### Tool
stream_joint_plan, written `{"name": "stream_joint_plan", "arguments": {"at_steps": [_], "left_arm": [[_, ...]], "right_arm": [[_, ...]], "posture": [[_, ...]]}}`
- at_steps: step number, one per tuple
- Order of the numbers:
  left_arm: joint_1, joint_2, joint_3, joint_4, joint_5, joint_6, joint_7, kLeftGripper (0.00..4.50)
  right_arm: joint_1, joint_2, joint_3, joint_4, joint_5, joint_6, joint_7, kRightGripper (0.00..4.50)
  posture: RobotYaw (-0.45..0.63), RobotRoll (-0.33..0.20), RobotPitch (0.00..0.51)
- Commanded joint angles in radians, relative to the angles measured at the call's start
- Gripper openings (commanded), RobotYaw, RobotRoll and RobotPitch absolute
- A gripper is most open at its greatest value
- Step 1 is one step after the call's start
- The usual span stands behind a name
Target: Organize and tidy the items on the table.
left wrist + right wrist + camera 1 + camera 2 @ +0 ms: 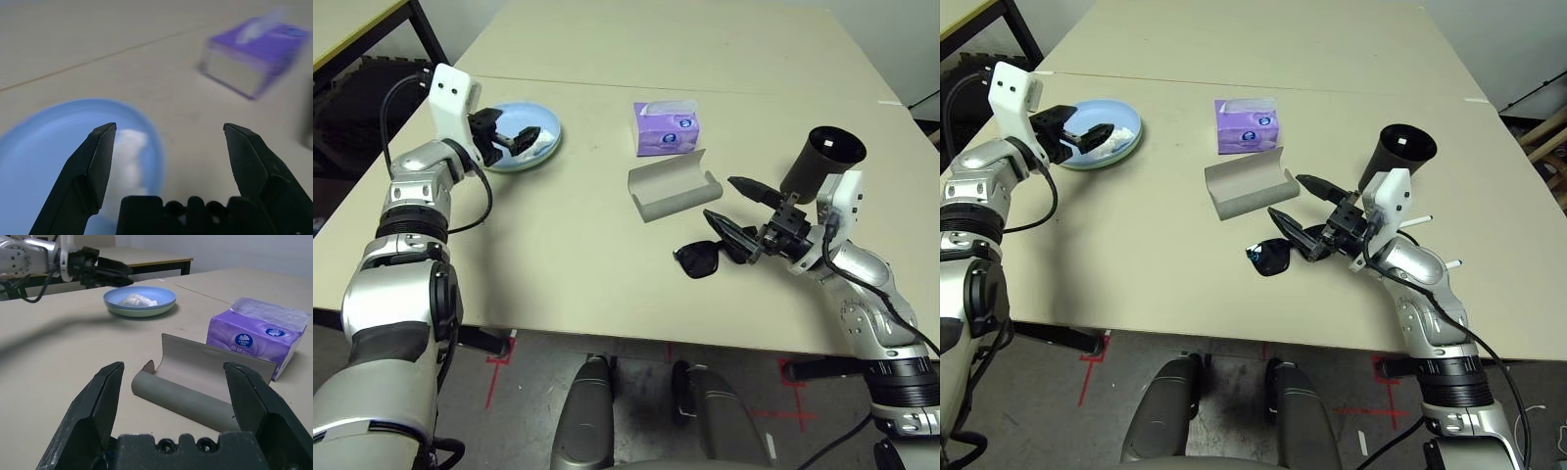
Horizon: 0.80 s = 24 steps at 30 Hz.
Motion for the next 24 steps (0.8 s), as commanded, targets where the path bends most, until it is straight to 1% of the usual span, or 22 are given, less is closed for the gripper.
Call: {"name": "stream_joint_plan", "arguments": {"at_steps": [1, 5, 11, 16, 19, 24], "left_arm": [[0.039, -0.024, -0.041, -0.065, -0.038, -0.019, -0.251, 4.47], [0.062, -0.053, -0.060, -0.105, -0.053, -0.029, -0.374, 4.47], [0.085, -0.082, -0.076, -0.136, -0.059, -0.062, -0.455, 4.47], [0.129, -0.095, -0.093, -0.190, -0.082, -0.087, -0.537, 4.47], [0.162, -0.100, -0.116, -0.240, -0.103, -0.084, -0.558, 4.47], [0.196, -0.113, -0.140, -0.289, -0.128, -0.075, -0.560, 4.47]], "right_arm": [[-0.019, -0.019, -0.024, 0.019, 0.015, 0.005, 0.018, 4.50], [-0.025, -0.038, -0.034, 0.011, 0.025, 0.019, 0.032, 4.50], [-0.028, -0.075, -0.054, -0.002, 0.041, 0.044, 0.054, 4.50], [-0.049, -0.111, -0.055, -0.002, 0.046, 0.066, 0.076, 4.50], [-0.079, -0.143, -0.041, 0.001, 0.042, 0.089, 0.105, 4.50], [-0.134, -0.218, 0.018, -0.037, -0.004, 0.158, 0.145, 4.50]], "posture": [[0.18, 0.000, 0.187], [0.18, 0.000, 0.207], [0.15, 0.000, 0.232], [0.13, 0.000, 0.237], [0.13, 0.000, 0.238], [0.12, 0.000, 0.236]]}}
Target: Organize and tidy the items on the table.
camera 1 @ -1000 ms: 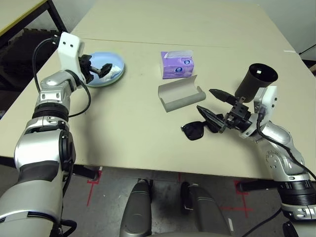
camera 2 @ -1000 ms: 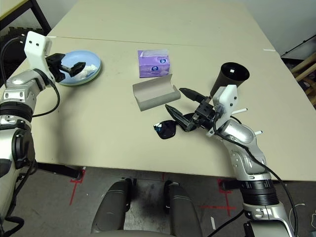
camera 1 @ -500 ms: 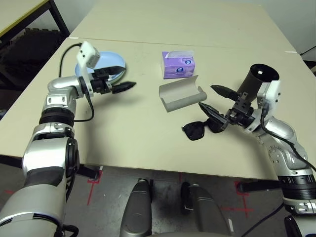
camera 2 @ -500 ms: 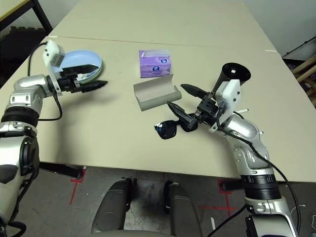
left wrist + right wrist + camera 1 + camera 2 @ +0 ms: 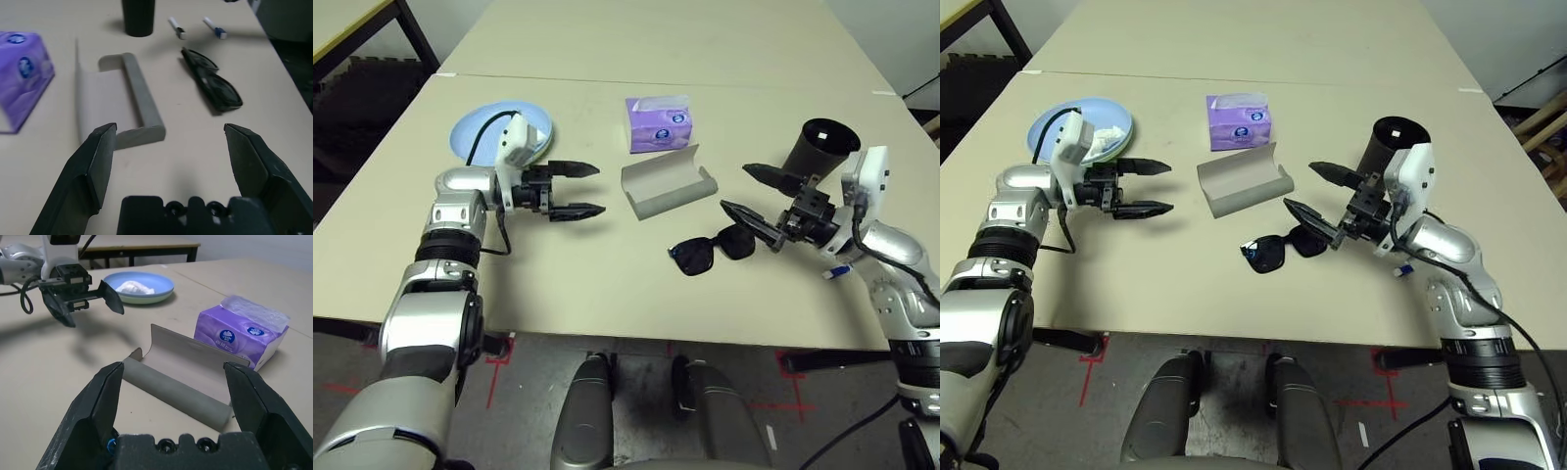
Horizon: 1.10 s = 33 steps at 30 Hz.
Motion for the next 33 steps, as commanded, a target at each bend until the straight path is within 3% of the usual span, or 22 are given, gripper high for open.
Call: {"name": "stream_joint_plan", "arguments": {"at_steps": [1, 8, 13, 22, 33], "left_arm": [[0.028, -0.009, -0.025, -0.044, -0.022, 0.003, -0.016, 4.47], [0.040, -0.020, -0.040, -0.053, -0.035, -0.010, -0.016, 4.47], [0.050, -0.024, -0.038, -0.061, -0.033, -0.018, -0.015, 4.47], [0.066, -0.023, -0.039, -0.072, -0.026, -0.030, -0.002, 4.47], [0.067, -0.033, -0.041, -0.070, -0.024, -0.045, 0.015, 4.47]], "right_arm": [[-0.019, -0.052, 0.040, -0.046, -0.019, 0.051, 0.044, 4.50], [-0.087, -0.168, 0.125, -0.119, -0.069, 0.169, 0.106, 4.50], [-0.119, -0.202, 0.184, -0.162, -0.128, 0.239, 0.096, 4.50], [-0.208, -0.307, 0.414, -0.191, -0.399, 0.124, 0.243, 4.50], [-0.365, -0.295, 0.561, -0.177, -0.609, 0.197, 0.347, 4.50]], "posture": [[0.12, 0.000, 0.235], [0.12, 0.000, 0.230], [0.12, 0.000, 0.231], [0.14, 0.000, 0.229], [0.14, 0.000, 0.228]]}}
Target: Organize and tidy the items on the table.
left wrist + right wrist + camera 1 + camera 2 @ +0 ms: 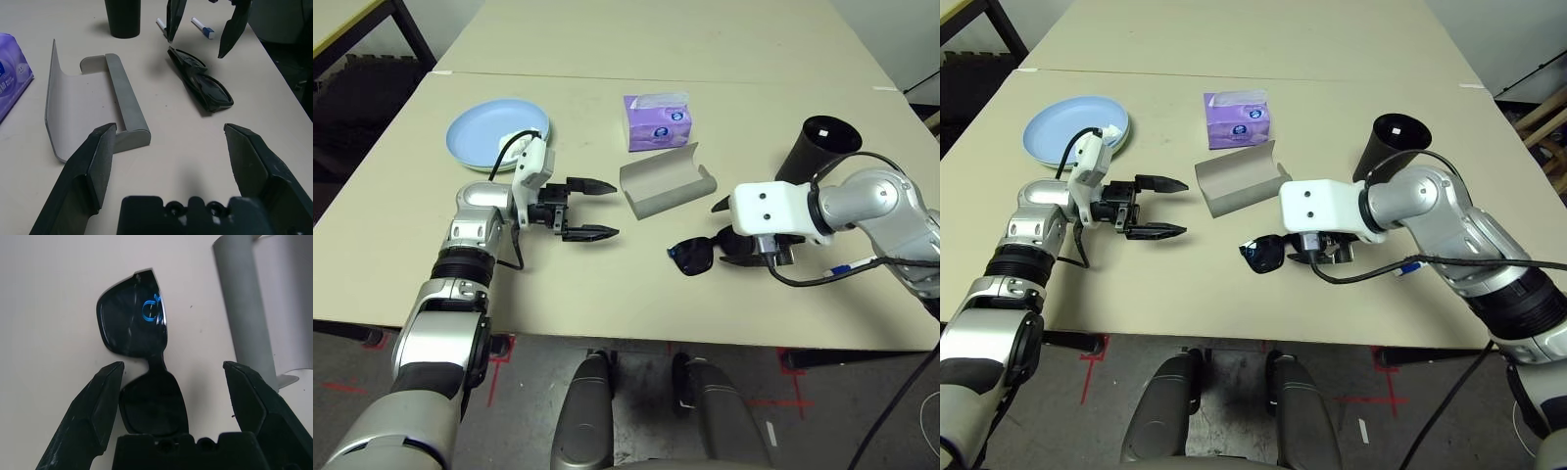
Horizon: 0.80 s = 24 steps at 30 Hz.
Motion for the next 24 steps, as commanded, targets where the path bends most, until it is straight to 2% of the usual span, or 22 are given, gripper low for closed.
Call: {"name": "stream_joint_plan", "arguments": {"at_steps": [1, 11, 17, 24], "left_arm": [[0.010, -0.004, -0.011, -0.017, 0.004, -0.016, 0.001, 4.47], [0.014, -0.003, -0.012, -0.019, 0.005, -0.021, 0.007, 4.47], [0.017, -0.003, -0.013, -0.023, 0.005, -0.022, 0.011, 4.47], [0.018, -0.004, -0.013, -0.028, 0.005, -0.024, 0.017, 4.47]], "right_arm": [[-0.021, 0.003, 0.054, -0.007, -0.064, 0.018, 0.045, 4.50], [-0.057, 0.050, 0.118, -0.022, -0.171, 0.068, 0.119, 4.50], [-0.152, 0.121, 0.151, -0.009, -0.212, 0.136, 0.160, 4.50], [-0.195, 0.127, 0.165, 0.020, -0.244, 0.097, 0.195, 4.50]], "posture": [[0.14, 0.000, 0.228], [0.16, 0.000, 0.228], [0.16, 0.000, 0.224], [0.17, 0.000, 0.219]]}}
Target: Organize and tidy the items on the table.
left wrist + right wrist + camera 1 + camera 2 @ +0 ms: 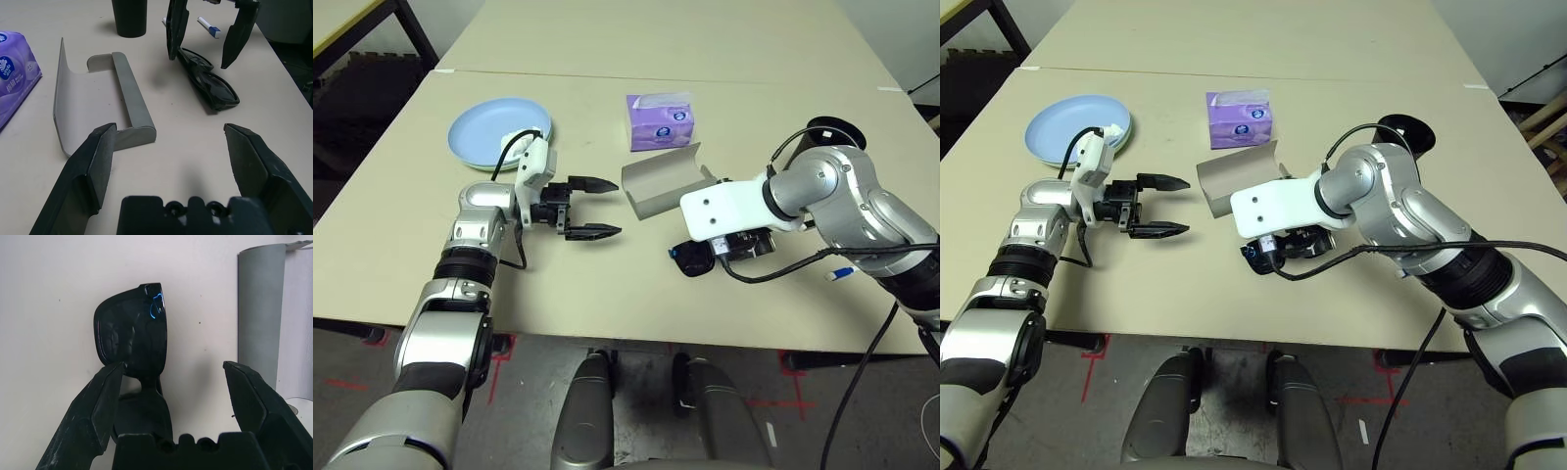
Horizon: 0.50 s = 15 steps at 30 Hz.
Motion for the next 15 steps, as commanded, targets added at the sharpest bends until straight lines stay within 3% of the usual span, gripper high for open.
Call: {"name": "stream_joint_plan", "arguments": {"at_steps": [1, 15], "left_arm": [[0.017, 0.000, -0.012, -0.027, 0.004, -0.012, -0.003, 4.47], [0.030, 0.002, -0.013, -0.043, 0.005, -0.011, 0.009, 4.47]], "right_arm": [[-0.022, -0.007, 0.016, 0.011, -0.019, -0.028, 0.029, 4.50], [-0.003, 0.000, 0.009, 0.042, -0.065, -0.063, 0.052, 4.50]], "posture": [[0.17, 0.000, 0.218], [0.18, 0.000, 0.213]]}}
